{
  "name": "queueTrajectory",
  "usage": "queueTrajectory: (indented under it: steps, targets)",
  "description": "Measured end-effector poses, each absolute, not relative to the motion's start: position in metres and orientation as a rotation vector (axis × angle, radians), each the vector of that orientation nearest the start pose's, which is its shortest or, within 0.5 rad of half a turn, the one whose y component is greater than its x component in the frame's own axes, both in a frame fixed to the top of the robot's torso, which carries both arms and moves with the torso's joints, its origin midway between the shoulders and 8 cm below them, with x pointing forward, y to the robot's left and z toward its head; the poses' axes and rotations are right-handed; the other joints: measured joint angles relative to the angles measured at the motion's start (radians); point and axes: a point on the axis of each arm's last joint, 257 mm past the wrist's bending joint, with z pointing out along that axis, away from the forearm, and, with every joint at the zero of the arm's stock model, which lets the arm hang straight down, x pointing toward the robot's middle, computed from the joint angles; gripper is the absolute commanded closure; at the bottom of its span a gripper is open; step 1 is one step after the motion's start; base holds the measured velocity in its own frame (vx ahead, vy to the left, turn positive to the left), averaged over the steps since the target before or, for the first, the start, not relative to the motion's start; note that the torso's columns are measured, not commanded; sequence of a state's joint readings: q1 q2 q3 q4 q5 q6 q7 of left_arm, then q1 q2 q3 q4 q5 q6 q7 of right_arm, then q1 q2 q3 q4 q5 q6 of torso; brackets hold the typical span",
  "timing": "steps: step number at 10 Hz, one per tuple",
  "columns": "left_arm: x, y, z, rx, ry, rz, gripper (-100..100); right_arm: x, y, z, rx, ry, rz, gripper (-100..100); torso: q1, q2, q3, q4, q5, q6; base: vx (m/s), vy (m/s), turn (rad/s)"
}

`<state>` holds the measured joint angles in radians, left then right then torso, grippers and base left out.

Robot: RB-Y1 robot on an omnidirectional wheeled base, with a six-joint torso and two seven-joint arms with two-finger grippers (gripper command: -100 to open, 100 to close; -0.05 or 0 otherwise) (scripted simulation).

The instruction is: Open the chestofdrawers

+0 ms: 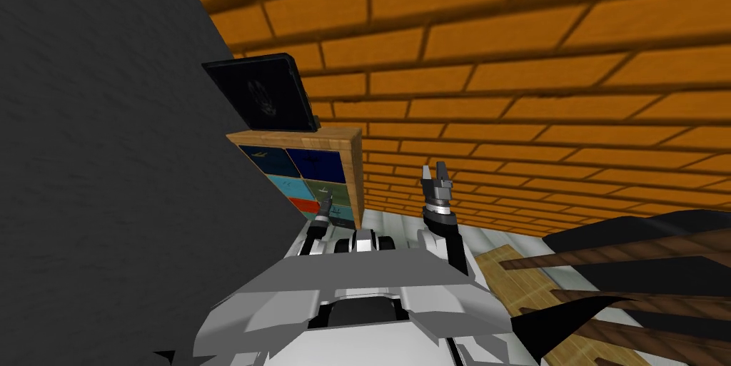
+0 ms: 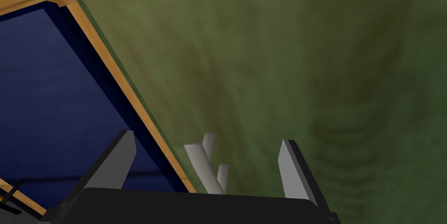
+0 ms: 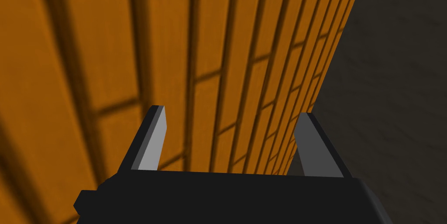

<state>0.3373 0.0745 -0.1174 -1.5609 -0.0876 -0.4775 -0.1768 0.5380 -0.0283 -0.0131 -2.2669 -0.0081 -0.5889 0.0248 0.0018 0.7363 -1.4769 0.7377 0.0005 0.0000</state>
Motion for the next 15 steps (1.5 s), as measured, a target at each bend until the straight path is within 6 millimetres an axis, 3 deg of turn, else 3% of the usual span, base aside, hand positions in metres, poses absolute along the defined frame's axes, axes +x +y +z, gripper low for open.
queueTrajectory:
  steps: [1,3,9,10,15]
  targets:
    - [0.428,0.219,-0.269,-0.856,1.265,-1.079,100,0.328,-0.283,0.024,0.597,0.607,1.270,0,0.000,0.001,0.000,0.000,0.000,0.000,0.000,0.000,0.000]
    - [0.428,0.216,-0.260,-0.840,1.251,-1.092,100,0.328,-0.283,0.024,0.597,0.607,1.270,0,0.004,0.005,0.004,-0.003,0.002,-0.002,-0.134,0.037,0.010]
    - [0.417,0.214,-0.260,-0.843,1.265,-1.093,100,0.328,-0.283,0.024,0.597,0.607,1.270,0,0.000,0.003,0.002,-0.001,0.001,-0.001,-0.174,0.031,0.018]
    - [0.415,0.215,-0.261,-0.843,1.268,-1.093,-100,0.328,-0.283,0.024,0.597,0.607,1.270,0,0.000,0.002,0.002,-0.001,0.001,-0.001,-0.085,0.010,-0.009]
    - [0.419,0.217,-0.230,-0.842,1.266,-1.089,-100,0.328,-0.283,0.024,0.597,0.607,1.270,0,-0.002,0.002,0.001,0.001,-0.001,0.000,0.010,-0.003,-0.007]
